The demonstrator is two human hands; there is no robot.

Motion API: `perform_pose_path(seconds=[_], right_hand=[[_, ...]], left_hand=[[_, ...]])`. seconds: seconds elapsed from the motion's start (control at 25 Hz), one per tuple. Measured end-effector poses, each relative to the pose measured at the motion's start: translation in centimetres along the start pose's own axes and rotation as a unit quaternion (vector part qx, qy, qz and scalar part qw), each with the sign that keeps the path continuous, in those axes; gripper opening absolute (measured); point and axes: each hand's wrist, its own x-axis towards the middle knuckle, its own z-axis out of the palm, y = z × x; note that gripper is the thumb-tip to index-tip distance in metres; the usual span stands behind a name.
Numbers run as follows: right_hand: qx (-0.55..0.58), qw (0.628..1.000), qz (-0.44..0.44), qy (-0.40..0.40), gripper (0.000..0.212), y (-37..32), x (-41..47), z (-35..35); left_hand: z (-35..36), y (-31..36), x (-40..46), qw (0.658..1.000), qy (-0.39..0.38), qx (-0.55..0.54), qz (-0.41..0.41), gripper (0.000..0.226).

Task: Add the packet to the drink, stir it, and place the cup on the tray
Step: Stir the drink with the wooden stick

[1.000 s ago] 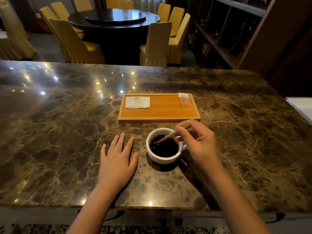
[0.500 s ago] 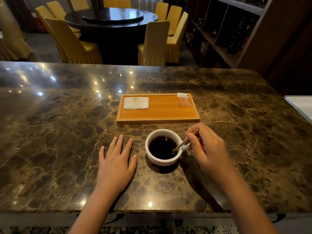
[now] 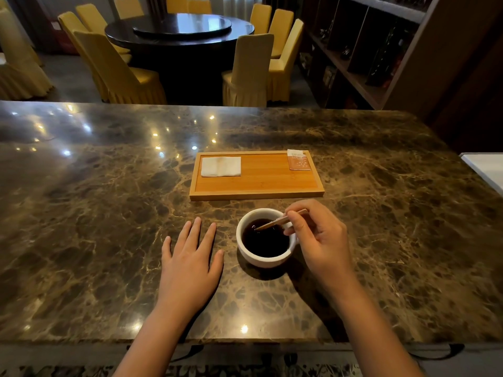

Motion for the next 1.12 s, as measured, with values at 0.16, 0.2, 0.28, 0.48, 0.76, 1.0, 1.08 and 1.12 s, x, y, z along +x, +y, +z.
perform_pose_path(seconds=[0.16,0.2,0.28,0.48,0.76,1.0,1.08,1.12], right_hand=[[-0.071,0.997,-0.036,0.005,0.017,0.3,0.1,-1.0],[-0.092,0.994,-0.051,0.001,0.018,0.3,0.1,-1.4],[-0.123,0.99,-0.071,-0.01,0.018,0.1,0.0,-2.0],[-0.132,0.988,-0.063,-0.044,0.015,-0.9,-0.6,-2.4],[0.031,0.999,0.024,-0.028,0.012,-0.8,-0.9,-0.4],[0.001,0.999,0.018,0.037,0.015,0.3,-0.2,0.1],[-0.022,0.999,0.011,0.042,0.018,0.5,-0.1,-0.5],[-0.03,0.999,0.004,0.042,0.018,0.5,-0.1,-0.8]], left_hand=[[0.0,0.0,0.0,1.0,0.001,-0.001,0.0,0.061],[-0.1,0.1,0.0,1.0,0.0,-0.001,0.001,0.061],[-0.1,0.1,0.0,1.0,-0.001,-0.004,0.001,0.062],[-0.1,0.1,0.0,1.0,-0.003,-0.004,-0.001,0.061],[-0.2,0.1,0.0,1.0,-0.007,0.001,-0.002,0.063],[-0.2,0.1,0.0,1.0,-0.01,-0.001,0.0,0.063],[-0.1,0.1,0.0,1.0,-0.007,-0.003,0.002,0.063],[-0.1,0.1,0.0,1.0,-0.004,-0.005,0.003,0.063]])
